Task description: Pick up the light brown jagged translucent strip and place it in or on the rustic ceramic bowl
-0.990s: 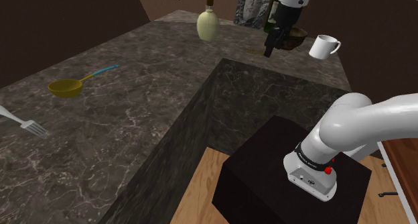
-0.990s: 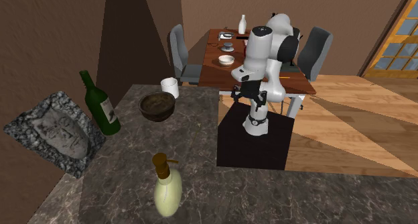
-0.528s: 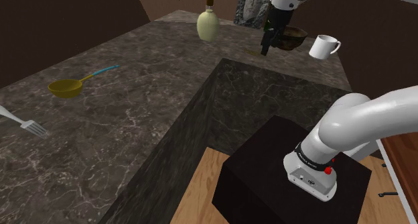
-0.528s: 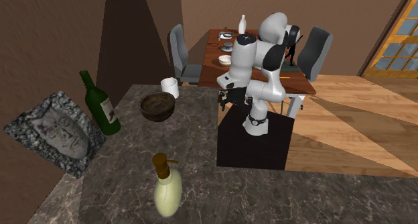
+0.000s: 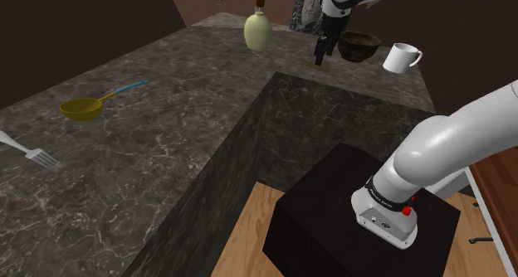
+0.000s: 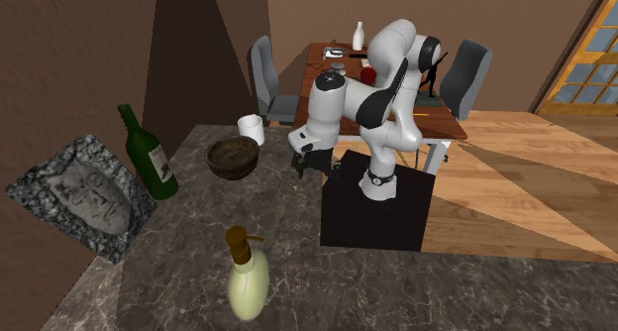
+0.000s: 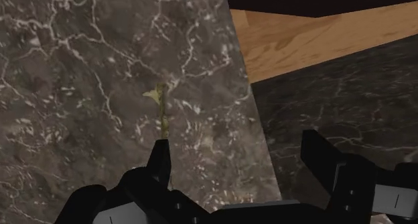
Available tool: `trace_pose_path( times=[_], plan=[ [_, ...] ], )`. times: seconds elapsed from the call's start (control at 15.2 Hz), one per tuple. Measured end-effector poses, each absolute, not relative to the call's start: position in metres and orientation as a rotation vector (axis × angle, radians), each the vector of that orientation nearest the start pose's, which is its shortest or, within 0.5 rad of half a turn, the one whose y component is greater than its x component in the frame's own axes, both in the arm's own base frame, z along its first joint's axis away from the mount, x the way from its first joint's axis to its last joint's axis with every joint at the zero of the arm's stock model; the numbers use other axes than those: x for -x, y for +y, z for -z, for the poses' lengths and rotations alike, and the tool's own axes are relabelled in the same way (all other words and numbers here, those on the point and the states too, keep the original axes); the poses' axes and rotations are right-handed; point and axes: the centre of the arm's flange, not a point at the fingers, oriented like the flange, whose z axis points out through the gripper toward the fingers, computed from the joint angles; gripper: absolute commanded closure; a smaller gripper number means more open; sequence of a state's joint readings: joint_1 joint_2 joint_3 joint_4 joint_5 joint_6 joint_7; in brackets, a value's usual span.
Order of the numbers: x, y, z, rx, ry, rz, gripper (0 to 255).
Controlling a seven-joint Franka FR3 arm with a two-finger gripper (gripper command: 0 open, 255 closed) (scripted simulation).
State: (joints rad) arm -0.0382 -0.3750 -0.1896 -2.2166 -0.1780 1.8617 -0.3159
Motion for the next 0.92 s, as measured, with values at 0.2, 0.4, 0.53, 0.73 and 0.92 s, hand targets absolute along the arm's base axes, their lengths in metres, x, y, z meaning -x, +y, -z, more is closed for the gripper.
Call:
trace_pose_path(
  times=[0.2, 0.4, 0.53, 0.73, 0.92],
  plan=[
    [-0.454, -0.149, -0.514, 3.252, -0.266, -0.036, 0],
    [-0.478, -0.169, -0.503, 3.268, -0.287, -0.051, 0],
    [-0.483, -0.173, -0.494, 3.270, -0.291, -0.054, 0],
    [-0.484, -0.176, -0.479, 3.271, -0.292, -0.055, 0],
    [-0.484, -0.178, -0.464, 3.271, -0.292, -0.055, 0]
  ],
)
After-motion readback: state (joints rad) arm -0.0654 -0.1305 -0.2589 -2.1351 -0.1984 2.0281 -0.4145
